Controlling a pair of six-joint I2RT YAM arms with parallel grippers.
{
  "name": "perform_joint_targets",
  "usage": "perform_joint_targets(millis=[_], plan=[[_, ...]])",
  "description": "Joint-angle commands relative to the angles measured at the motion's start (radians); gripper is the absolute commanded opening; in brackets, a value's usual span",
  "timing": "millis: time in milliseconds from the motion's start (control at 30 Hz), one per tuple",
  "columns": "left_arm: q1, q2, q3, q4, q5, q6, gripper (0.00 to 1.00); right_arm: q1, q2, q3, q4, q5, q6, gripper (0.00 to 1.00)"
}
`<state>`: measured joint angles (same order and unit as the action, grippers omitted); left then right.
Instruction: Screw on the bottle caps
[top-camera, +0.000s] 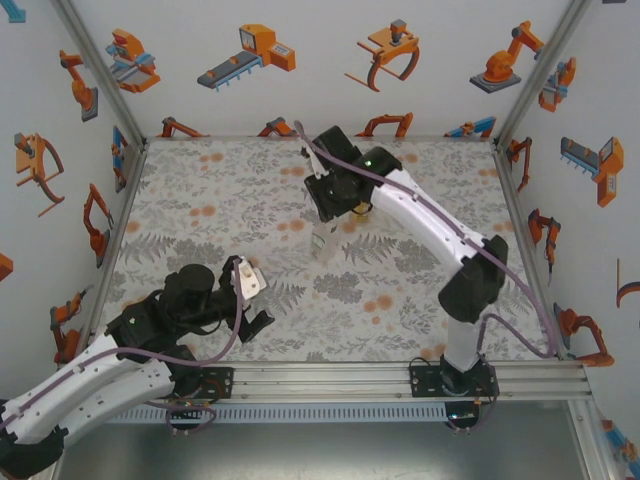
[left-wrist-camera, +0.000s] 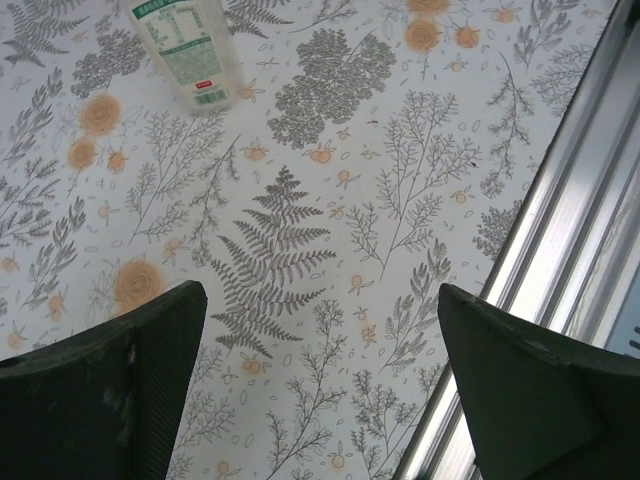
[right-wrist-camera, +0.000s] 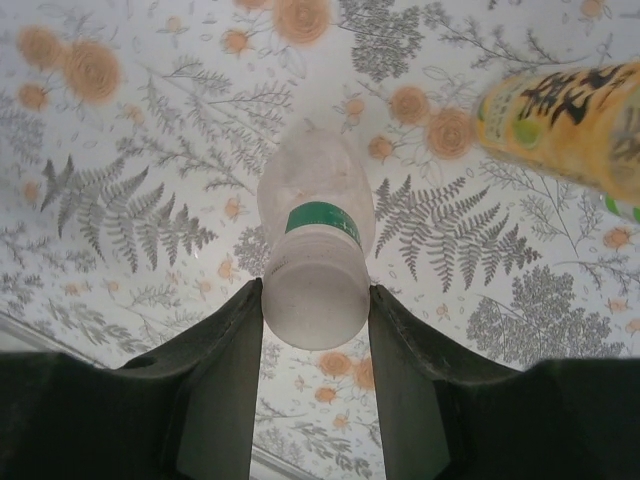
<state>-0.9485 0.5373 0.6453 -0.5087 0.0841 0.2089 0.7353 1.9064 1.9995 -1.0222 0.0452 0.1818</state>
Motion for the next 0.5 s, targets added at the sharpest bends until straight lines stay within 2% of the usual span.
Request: perform_joint_targets(millis=[0, 267, 467], plan=[[0.004, -0.016, -0.016, 0.013, -0.047, -0.031, 0.89, -0.044, 0.12, 0.189, -0.196, 0.023, 0.057, 0.0], [0.007, -0.028, -0.025, 0.02, -0.066, -0.023, 0.89, -0.097, 0.373, 0.648, -0.375, 0.012, 0.058, 0.0], [0.007, -0.024, -0.024, 0.021, -0.065, -0.019, 0.89, -0.106, 0.392, 0.677, -0.318, 0.01, 0.046, 0.0]])
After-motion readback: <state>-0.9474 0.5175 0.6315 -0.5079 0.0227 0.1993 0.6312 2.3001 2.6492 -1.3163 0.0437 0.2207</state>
